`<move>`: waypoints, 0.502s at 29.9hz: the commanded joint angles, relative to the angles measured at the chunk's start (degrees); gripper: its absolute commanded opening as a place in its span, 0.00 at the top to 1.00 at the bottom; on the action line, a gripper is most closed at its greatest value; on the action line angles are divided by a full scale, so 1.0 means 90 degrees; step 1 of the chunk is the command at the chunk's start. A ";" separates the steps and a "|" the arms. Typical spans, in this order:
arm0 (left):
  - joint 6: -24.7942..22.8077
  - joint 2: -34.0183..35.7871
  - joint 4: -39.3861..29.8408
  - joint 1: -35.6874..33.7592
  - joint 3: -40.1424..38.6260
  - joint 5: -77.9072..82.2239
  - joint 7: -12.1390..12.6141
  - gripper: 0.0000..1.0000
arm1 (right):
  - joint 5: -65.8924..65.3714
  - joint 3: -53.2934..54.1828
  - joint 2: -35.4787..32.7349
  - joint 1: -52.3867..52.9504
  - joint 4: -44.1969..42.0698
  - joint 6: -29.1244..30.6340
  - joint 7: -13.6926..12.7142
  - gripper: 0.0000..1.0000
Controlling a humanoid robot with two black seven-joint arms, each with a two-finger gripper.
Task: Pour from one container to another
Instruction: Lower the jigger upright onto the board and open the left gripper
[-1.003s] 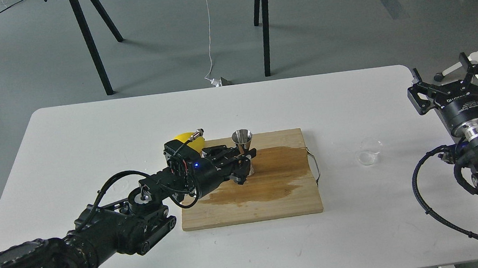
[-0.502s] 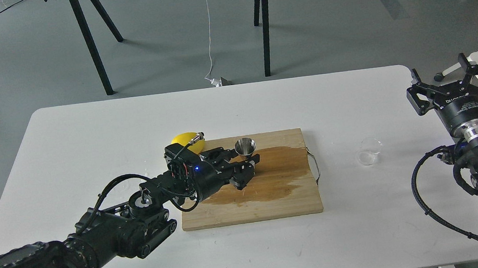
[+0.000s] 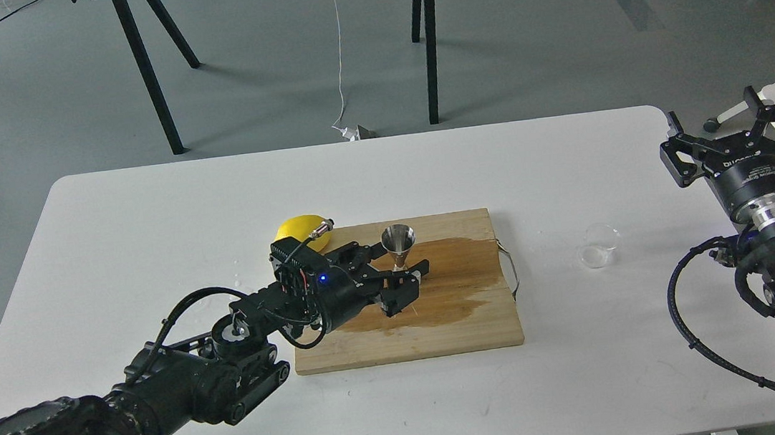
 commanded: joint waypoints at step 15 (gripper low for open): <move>0.0000 0.0000 0.0007 0.0146 -0.0009 0.0001 0.0000 0.19 | 0.0001 0.0009 0.0010 -0.0018 0.0000 0.0000 0.0000 0.01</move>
